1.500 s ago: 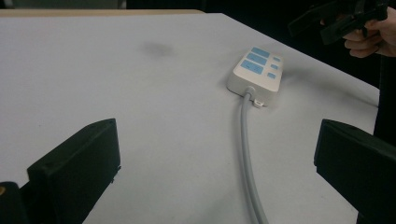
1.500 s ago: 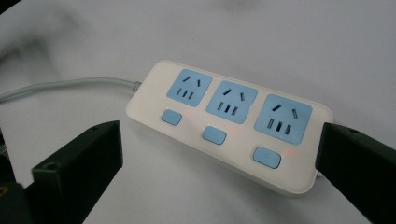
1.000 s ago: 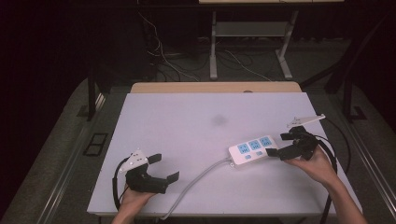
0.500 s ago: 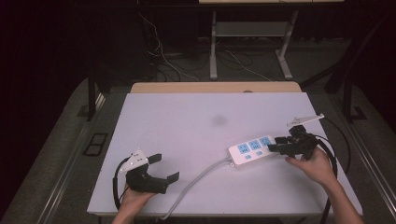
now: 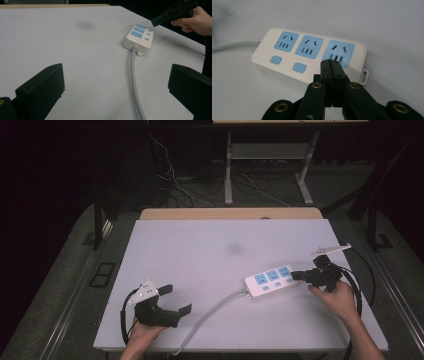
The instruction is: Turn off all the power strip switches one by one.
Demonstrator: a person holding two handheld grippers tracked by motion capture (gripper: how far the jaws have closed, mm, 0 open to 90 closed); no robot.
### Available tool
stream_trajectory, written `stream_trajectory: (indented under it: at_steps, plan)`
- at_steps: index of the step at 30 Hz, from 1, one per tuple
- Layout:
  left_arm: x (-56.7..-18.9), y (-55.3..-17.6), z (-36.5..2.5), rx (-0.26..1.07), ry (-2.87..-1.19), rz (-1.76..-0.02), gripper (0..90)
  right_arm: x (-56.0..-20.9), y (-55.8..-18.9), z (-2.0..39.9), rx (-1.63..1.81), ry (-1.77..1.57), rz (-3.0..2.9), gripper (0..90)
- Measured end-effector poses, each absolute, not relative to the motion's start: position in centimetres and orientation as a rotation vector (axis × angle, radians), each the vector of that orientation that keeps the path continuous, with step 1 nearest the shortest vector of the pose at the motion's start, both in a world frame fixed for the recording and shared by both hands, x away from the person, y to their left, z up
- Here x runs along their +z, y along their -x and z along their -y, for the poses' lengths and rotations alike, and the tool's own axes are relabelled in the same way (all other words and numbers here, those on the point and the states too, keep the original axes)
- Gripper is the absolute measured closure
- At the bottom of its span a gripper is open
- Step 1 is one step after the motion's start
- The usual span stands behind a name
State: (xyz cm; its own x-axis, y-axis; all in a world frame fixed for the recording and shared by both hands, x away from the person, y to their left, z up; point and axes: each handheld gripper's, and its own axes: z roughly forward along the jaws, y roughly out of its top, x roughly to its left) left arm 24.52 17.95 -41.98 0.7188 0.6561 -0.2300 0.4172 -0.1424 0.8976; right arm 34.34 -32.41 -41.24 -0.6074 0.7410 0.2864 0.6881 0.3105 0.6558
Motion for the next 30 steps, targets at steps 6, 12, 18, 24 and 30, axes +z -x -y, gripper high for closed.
stream_trajectory:
  at_steps: [6, 12, 18, 24, 30]
  plan:
    - [-42.0, -24.5, -17.9, 0.260, -1.776, -0.853, 0.0, -41.8, -34.6, 32.3, 1.182, -1.376, -2.495, 89.8]
    - [-42.1, -24.5, -17.9, 0.259, -1.775, -0.857, 0.0, -42.1, -34.8, 32.1, 1.183, -1.375, -2.495, 89.9]
    - [-42.1, -24.6, -17.9, 0.257, -1.775, -0.859, 0.0, -42.5, -35.0, 32.1, 1.187, -1.395, -2.508, 89.8]
    - [-42.2, -24.6, -17.8, 0.255, -1.779, -0.861, 0.0, -42.7, -34.9, 32.4, 1.184, -1.398, -2.479, 89.8]
    - [-42.2, -24.6, -17.8, 0.254, -1.781, -0.859, 0.0, -42.7, -34.6, 32.3, 1.180, -1.395, -2.464, 89.8]
